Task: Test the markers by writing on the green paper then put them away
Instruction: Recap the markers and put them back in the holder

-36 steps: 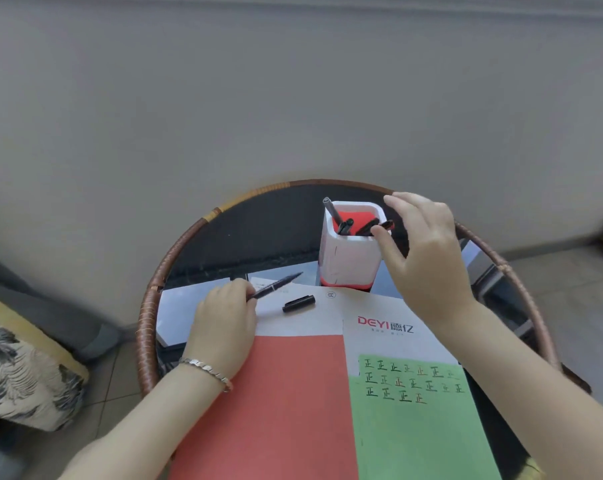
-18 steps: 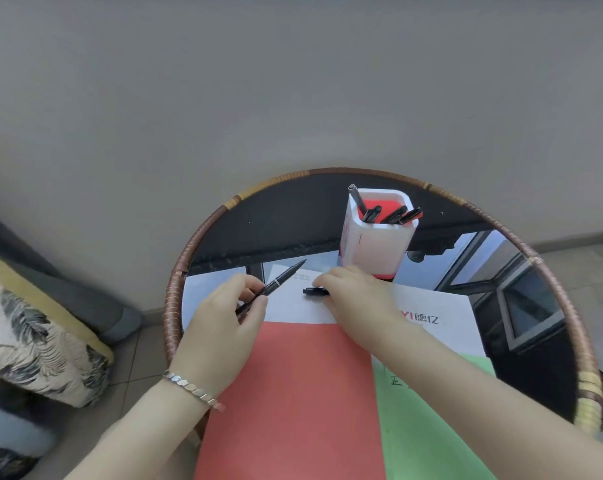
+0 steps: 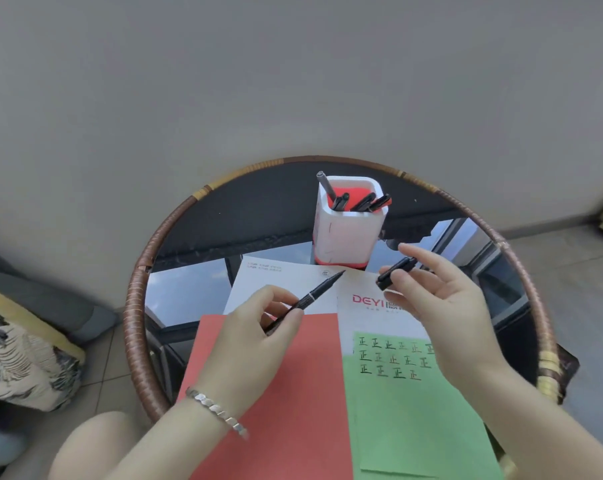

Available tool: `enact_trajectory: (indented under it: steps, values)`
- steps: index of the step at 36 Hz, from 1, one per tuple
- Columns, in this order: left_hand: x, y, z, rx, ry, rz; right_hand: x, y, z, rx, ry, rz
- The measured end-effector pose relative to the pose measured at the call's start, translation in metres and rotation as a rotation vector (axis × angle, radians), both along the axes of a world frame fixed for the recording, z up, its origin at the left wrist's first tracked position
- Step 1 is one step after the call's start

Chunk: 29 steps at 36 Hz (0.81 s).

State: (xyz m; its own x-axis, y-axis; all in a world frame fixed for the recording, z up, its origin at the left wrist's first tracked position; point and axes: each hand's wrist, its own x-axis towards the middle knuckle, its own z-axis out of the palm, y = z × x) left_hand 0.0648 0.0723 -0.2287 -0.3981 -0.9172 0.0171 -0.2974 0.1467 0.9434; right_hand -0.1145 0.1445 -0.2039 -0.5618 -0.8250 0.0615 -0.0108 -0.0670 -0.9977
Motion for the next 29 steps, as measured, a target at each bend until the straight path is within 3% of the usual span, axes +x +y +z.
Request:
enact_trajectory:
  steps: [6,13,29]
  values:
    - [-0.014,0.011,0.002,-0.034,0.005,-0.086,-0.007,0.013,0.003,-0.037,-0.122,-0.1]
    - [-0.017,0.019,0.006,-0.06,0.018,-0.113,-0.004,0.018,0.003,-0.067,-0.1,-0.129]
    - [-0.02,0.028,0.015,-0.18,0.015,-0.147,0.013,0.02,0.001,-0.077,-0.15,-0.024]
